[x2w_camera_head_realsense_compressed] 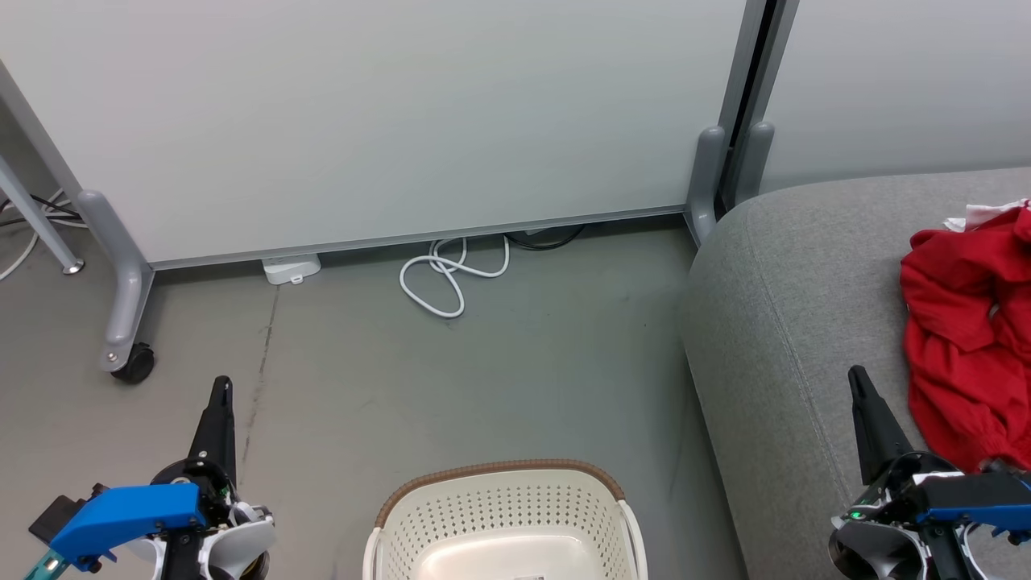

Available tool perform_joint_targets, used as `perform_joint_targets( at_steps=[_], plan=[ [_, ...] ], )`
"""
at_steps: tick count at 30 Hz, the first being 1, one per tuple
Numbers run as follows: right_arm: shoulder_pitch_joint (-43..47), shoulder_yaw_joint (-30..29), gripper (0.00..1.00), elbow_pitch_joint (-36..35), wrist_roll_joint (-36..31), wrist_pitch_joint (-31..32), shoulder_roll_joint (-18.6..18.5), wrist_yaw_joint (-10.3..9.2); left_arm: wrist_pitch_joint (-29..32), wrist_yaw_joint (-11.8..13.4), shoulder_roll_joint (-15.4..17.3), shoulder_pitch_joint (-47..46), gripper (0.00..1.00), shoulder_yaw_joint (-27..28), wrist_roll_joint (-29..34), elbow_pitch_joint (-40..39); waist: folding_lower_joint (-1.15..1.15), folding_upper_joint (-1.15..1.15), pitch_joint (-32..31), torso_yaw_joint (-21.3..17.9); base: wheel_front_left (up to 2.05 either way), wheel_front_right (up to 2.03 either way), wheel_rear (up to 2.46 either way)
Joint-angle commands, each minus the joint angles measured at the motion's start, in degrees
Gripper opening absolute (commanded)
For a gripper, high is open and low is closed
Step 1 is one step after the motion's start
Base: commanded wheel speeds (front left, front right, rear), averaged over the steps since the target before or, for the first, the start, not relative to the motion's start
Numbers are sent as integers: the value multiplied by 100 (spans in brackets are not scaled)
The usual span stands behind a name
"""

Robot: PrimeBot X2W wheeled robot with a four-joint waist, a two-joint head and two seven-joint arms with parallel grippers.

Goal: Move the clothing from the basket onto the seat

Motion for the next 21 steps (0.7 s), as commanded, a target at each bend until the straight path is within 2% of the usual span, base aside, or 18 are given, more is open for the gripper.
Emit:
perform_joint_targets(
  at_steps=[1, 21],
  plan=[
    [-68, -21, 0, 19, 122, 19, 1, 2, 34, -52, -11, -79, 0, 18, -106, -32, 0, 0, 0, -1, 0, 0, 0],
    [-80, -52, 0, 27, 140, 57, 26, 2, 51, -53, -12, -81, 0, 23, -149, -34, 0, 0, -1, -3, 0, 0, 0]
  ],
)
